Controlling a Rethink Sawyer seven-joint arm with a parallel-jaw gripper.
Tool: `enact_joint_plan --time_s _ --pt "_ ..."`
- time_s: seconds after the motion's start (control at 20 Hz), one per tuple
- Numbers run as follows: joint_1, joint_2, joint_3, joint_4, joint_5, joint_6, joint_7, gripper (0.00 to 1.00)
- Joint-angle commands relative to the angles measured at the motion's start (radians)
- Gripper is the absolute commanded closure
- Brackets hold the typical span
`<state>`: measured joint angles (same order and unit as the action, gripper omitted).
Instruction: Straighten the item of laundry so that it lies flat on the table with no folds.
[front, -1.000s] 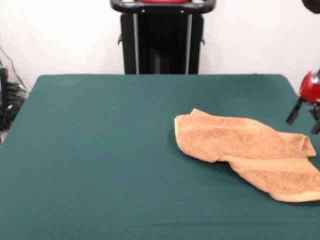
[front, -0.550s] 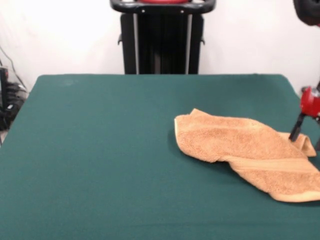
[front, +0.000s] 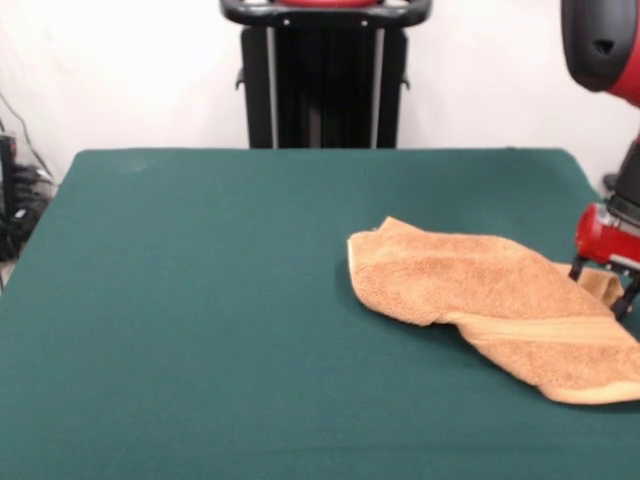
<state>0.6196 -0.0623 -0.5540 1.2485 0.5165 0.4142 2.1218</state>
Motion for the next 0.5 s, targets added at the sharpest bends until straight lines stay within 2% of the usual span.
enact_joint_plan --time_s 0.05,0.4,0.45,0.5 --pt "-0.006 0.113 0.169 0.050 0.017 -0.035 0.213 0.00" --pt "0.004 0.148 0.147 0.006 0.014 0.014 0.216 0.00" --pt "0.003 0.148 0.150 0.007 0.019 0.025 0.223 1.00" --pt "0.005 0.150 0.146 0.004 0.017 0.031 0.222 1.00"
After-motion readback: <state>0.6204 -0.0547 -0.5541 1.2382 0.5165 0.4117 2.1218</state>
